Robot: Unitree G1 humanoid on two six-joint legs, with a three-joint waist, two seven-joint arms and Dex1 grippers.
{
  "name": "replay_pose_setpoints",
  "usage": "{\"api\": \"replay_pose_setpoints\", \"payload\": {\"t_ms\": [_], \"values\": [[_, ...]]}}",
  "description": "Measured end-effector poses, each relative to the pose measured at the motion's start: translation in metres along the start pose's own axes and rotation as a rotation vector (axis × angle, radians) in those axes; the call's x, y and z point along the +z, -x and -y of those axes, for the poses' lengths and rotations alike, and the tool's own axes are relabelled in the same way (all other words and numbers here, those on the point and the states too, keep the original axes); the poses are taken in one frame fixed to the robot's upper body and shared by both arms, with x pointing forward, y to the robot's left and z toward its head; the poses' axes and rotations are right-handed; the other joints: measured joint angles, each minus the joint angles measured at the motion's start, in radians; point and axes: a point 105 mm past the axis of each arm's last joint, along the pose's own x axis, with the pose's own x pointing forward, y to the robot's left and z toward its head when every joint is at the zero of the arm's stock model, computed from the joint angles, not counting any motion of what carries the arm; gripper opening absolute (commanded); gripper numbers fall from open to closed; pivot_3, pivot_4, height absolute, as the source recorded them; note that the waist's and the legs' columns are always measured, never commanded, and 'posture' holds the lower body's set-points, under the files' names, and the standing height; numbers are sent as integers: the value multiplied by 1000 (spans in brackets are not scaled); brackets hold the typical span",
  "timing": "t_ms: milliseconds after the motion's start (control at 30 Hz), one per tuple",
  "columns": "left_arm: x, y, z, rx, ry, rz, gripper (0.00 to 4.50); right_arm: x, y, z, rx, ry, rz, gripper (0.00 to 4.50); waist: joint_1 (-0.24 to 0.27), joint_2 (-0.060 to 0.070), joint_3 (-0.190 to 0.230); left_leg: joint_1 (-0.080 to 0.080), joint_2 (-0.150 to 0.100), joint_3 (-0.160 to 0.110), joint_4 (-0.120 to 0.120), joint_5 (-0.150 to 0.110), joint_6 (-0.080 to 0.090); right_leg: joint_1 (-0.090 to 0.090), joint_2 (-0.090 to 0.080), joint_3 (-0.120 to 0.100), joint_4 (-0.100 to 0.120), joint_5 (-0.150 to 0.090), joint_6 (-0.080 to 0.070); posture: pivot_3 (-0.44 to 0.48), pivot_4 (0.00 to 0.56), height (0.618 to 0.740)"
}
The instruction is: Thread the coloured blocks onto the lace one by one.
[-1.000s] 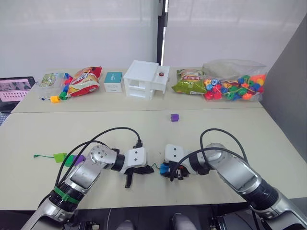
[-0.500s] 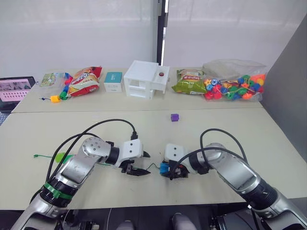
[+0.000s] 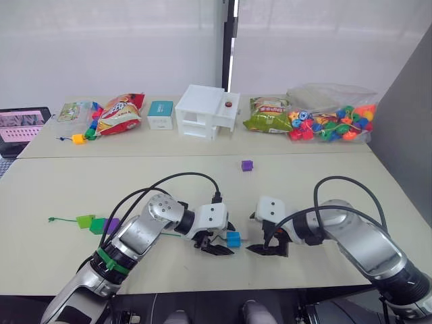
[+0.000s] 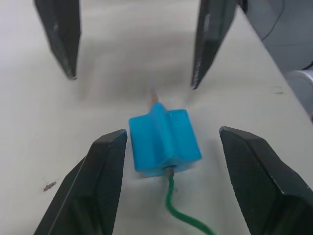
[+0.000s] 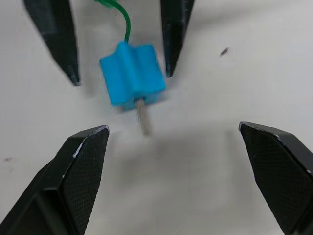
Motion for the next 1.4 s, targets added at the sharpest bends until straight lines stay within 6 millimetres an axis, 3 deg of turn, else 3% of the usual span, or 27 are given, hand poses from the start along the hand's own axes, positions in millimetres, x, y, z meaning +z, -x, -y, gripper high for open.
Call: {"api": "replay_pose_setpoints", "payload": {"t_ms": [200,400,600,700,1067,1400], "values": [[-4,-5,-5,13,-11,-22,3176,0,-1,-3,-7,0,6,4482,2,0,0,0,0,0,0,0,0,0,0,0,0,0,0,0,150,740],[-8,-7,-5,5,-22,-36,1383,1,-7,-6,2,16,12,4500,3,0,0,0,0,0,0,0,0,0,0,0,0,0,0,0,150,740],[-7,-6,-3,-6,-36,-33,1374,1,-12,-6,6,36,13,4500,3,0,0,0,0,0,0,0,0,0,0,0,0,0,0,0,150,740],[-9,-5,-2,-14,-49,-40,1374,0,-15,-7,19,40,11,3715,3,0,0,0,0,0,0,0,0,0,0,0,0,0,0,0,150,740],[-9,-5,-3,-20,-55,-45,1374,-3,-20,-8,32,83,3,12,2,0,0,0,0,0,0,0,0,0,0,0,0,0,0,0,150,740],[-14,3,-5,-10,-44,-63,1374,1,-21,-7,43,121,3,0,-3,0,0,1,0,0,0,0,0,0,0,0,1,0,0,0,150,740]]}}
